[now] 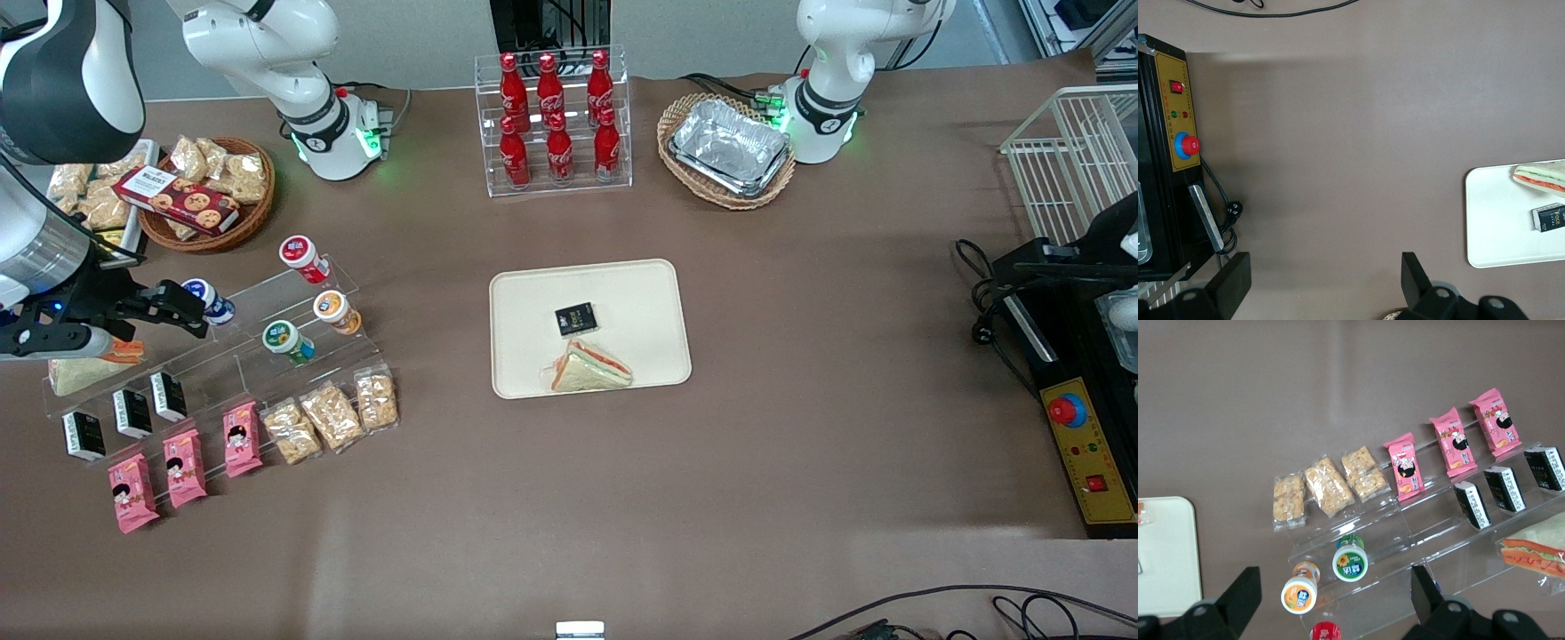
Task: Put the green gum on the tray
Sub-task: 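Move the right gripper toward the green-capped gum jar on the rack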
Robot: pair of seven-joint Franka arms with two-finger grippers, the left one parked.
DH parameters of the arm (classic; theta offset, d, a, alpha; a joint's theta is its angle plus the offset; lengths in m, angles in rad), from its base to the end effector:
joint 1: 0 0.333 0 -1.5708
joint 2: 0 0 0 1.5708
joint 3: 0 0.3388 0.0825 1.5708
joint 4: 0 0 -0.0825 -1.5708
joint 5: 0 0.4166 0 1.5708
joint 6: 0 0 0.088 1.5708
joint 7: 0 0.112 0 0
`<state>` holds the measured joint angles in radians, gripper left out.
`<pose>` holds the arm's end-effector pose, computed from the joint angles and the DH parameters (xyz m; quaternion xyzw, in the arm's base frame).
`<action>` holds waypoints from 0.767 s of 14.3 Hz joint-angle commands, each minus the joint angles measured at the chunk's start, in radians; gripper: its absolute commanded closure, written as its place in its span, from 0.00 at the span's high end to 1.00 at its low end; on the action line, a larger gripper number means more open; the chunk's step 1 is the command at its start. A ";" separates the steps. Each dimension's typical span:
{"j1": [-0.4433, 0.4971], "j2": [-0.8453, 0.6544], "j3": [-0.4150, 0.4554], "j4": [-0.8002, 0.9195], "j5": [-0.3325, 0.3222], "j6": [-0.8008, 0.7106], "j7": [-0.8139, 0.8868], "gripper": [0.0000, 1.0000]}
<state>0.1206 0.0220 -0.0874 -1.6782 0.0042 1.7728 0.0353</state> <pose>0.6092 0.0211 0.5927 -0.9993 0.0014 -0.0363 0.0024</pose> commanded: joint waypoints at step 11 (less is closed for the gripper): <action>0.002 -0.244 0.006 -0.354 0.011 0.053 -0.012 1.00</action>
<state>0.1223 -0.1450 -0.0827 -1.9215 0.0042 1.7660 0.0345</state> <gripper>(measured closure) 0.000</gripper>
